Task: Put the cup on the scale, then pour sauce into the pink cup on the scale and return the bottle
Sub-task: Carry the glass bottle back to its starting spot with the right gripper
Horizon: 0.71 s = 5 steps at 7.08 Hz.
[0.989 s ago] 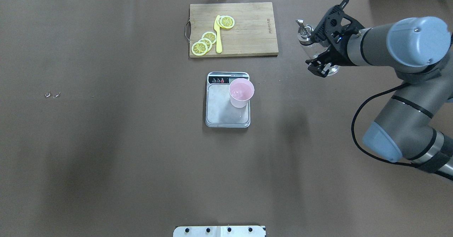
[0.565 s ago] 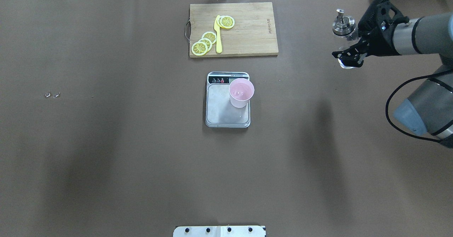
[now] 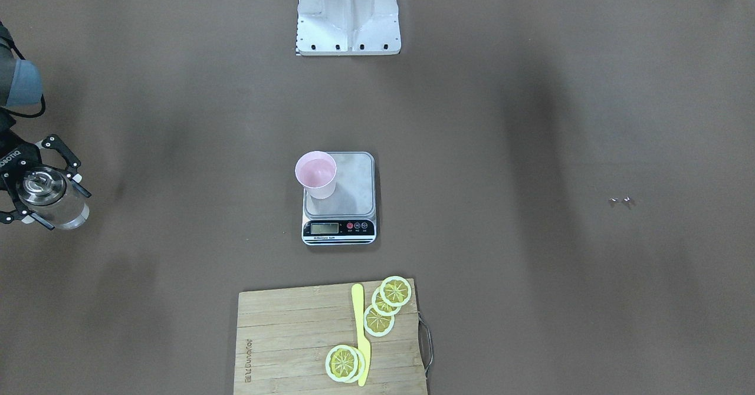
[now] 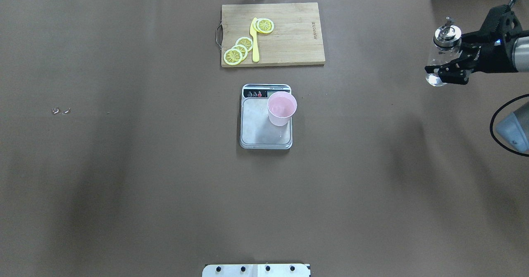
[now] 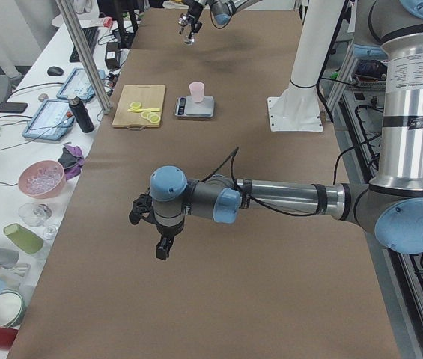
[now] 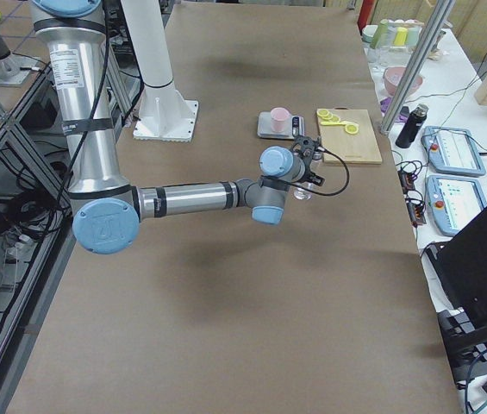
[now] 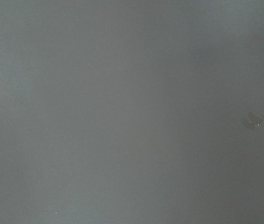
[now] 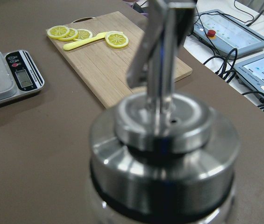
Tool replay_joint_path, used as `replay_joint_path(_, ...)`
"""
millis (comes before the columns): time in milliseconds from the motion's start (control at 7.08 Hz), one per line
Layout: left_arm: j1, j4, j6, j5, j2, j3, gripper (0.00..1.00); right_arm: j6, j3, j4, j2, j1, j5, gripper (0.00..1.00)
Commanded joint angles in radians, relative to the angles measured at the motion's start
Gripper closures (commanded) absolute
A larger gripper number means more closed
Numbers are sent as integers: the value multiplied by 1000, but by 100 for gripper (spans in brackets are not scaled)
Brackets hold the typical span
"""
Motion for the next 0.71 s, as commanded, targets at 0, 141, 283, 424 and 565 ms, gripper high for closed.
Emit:
replay_joint_path(0,0,-10,1,1,4,8,0,115,-149,280,-5,21,48,65)
replay_joint_path(141,0,-10,1,1,6,7,0,124,-208,372,-13,38,79,65)
replay_joint_path(283,0,-10,1,1,4,5,0,159,-232,437,-33,47,90,65)
replay_joint_path(424,0,-8,1,3,1,7,0,179,-264,501,-39,48,90,65)
replay_joint_path(565,2,-8,1,3,0,4,0,213,-290,552,-38,47,88,65)
